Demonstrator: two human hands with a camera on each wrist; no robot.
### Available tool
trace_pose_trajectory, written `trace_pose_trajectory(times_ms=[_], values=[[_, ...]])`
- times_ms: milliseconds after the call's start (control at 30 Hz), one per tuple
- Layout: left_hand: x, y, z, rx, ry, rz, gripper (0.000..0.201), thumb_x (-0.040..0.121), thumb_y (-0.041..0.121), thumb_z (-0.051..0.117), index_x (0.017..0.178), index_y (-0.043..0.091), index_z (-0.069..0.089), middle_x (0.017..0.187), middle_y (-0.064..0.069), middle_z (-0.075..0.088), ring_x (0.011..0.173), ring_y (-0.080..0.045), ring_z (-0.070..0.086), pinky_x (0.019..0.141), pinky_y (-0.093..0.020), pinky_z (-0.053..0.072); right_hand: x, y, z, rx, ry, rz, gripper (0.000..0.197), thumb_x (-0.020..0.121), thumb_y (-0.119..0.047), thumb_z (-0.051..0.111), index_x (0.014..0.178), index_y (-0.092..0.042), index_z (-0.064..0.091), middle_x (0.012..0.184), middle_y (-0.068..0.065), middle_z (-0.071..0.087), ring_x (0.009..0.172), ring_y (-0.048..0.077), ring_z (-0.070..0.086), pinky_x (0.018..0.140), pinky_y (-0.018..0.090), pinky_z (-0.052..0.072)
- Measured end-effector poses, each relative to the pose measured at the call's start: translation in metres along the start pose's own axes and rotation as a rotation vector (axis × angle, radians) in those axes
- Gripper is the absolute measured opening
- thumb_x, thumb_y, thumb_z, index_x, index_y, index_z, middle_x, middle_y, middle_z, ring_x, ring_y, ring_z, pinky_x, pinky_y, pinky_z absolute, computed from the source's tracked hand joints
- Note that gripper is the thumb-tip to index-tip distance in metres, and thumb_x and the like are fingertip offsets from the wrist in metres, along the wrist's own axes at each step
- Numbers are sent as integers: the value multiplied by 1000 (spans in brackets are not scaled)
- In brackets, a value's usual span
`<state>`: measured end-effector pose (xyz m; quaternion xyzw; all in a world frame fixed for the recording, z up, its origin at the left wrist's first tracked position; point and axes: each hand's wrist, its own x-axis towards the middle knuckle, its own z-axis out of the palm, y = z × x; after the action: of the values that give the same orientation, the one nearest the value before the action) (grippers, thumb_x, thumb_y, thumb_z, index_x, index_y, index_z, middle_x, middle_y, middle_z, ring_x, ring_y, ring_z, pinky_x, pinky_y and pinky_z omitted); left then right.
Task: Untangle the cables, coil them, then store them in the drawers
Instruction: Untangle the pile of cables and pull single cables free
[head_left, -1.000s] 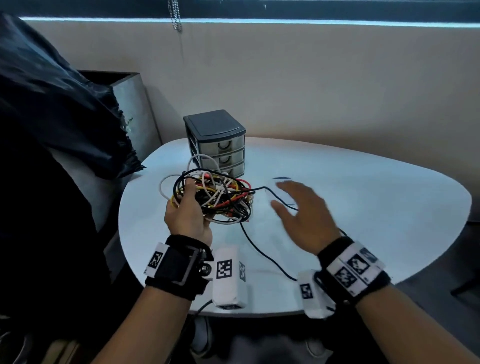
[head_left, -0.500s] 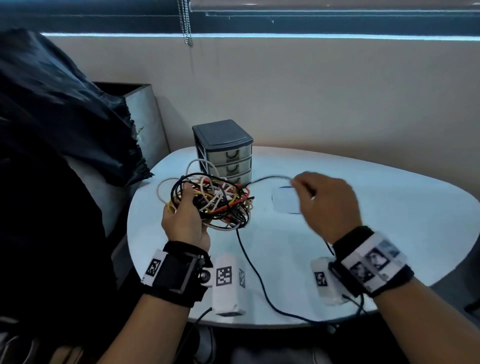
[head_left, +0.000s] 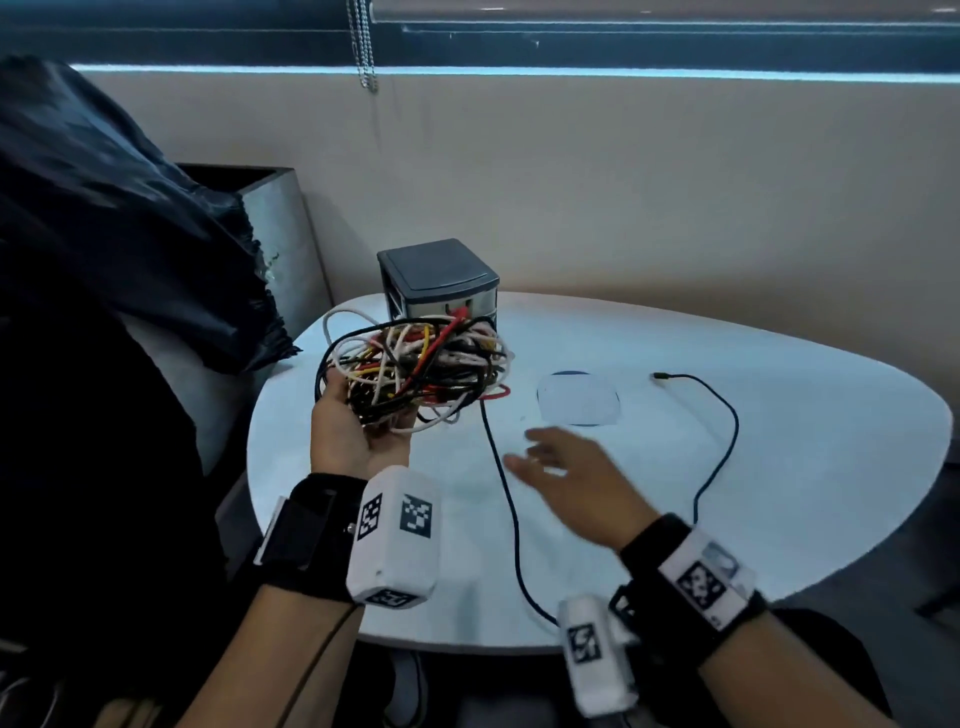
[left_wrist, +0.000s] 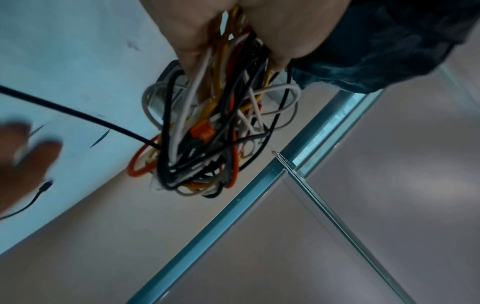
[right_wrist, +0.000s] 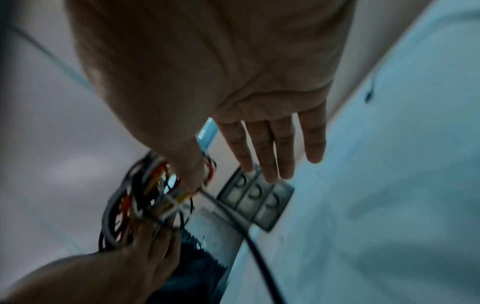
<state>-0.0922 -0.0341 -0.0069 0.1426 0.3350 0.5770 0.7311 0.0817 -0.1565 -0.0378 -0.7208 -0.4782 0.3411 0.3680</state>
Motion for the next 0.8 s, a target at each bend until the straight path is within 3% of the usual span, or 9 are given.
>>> trace_pose_trajectory(times_ms=[67, 167, 300, 367, 433, 500, 600, 700, 800], values=[[-3, 0, -1, -60, -17, -1, 23, 100, 29, 52, 115, 20, 65, 93, -3, 75, 80, -19, 71, 78, -30, 53, -2, 1, 25, 123, -94, 26, 44, 89, -45, 68, 124, -20, 60, 115, -2, 67, 106, 11, 64, 94, 28, 49], [-1, 5, -7, -67, -34, 30, 21, 97, 27, 54, 113, 20, 67, 91, -2, 75, 74, -18, 72, 77, -29, 50, -7, -8, 35, 355, -49, -33, 13, 95, -20, 63, 96, -9, 71, 90, 8, 75, 81, 11, 72, 72, 18, 51], [0, 8, -14, -33, -62, 48, 28, 97, 25, 53, 81, 19, 76, 81, 1, 74, 71, -15, 70, 63, -24, 52, -8, -22, 26, 388, -13, -95, 20, 98, -14, 57, 88, -8, 73, 75, 8, 75, 69, 15, 72, 68, 23, 55], [-4, 4, -17, 55, -106, 19, 38, 98, 27, 51, 73, 20, 78, 87, -1, 73, 81, -17, 65, 71, -27, 49, -5, -30, 20, 371, 16, -132, 21, 98, -13, 57, 86, -10, 74, 71, 8, 74, 66, 15, 70, 68, 25, 54], [-10, -3, -17, 171, -141, -14, 34, 100, 35, 49, 102, 16, 77, 113, -11, 70, 98, -25, 61, 81, -34, 45, -4, -38, 13, 357, 44, -160, 27, 98, -11, 56, 78, -11, 74, 70, 10, 74, 67, 18, 69, 69, 30, 55], [-13, -10, -17, 241, -140, -11, 44, 102, 42, 46, 130, 14, 64, 133, -16, 62, 113, -31, 57, 86, -41, 44, -4, -42, 5, 353, 48, -167, 28, 97, -9, 57, 74, -8, 73, 72, 13, 74, 68, 20, 70, 68, 31, 55], [-13, -12, -18, 268, -144, 15, 49, 98, 46, 51, 133, 14, 62, 130, -14, 65, 124, -34, 58, 104, -52, 43, -6, -37, -7, 272, 16, -124, 12, 89, -6, 66, 81, -12, 72, 82, 13, 75, 73, 18, 70, 66, 24, 52], [-13, -11, -18, 284, -102, 80, 59, 84, 49, 66, 128, 10, 65, 123, -14, 69, 115, -34, 65, 79, -39, 59, -2, -25, -23, 274, 250, -154, 11, 80, -11, 72, 86, -20, 71, 91, 2, 74, 84, 15, 66, 80, 33, 54], [-18, -18, -12, 348, -61, 174, 42, 89, 37, 71, 118, 7, 67, 109, -14, 74, 100, -32, 71, 70, -38, 60, 0, -32, -34, 245, 302, -295, 16, 85, -26, 74, 101, -29, 72, 106, -11, 72, 99, 1, 64, 85, 21, 52]])
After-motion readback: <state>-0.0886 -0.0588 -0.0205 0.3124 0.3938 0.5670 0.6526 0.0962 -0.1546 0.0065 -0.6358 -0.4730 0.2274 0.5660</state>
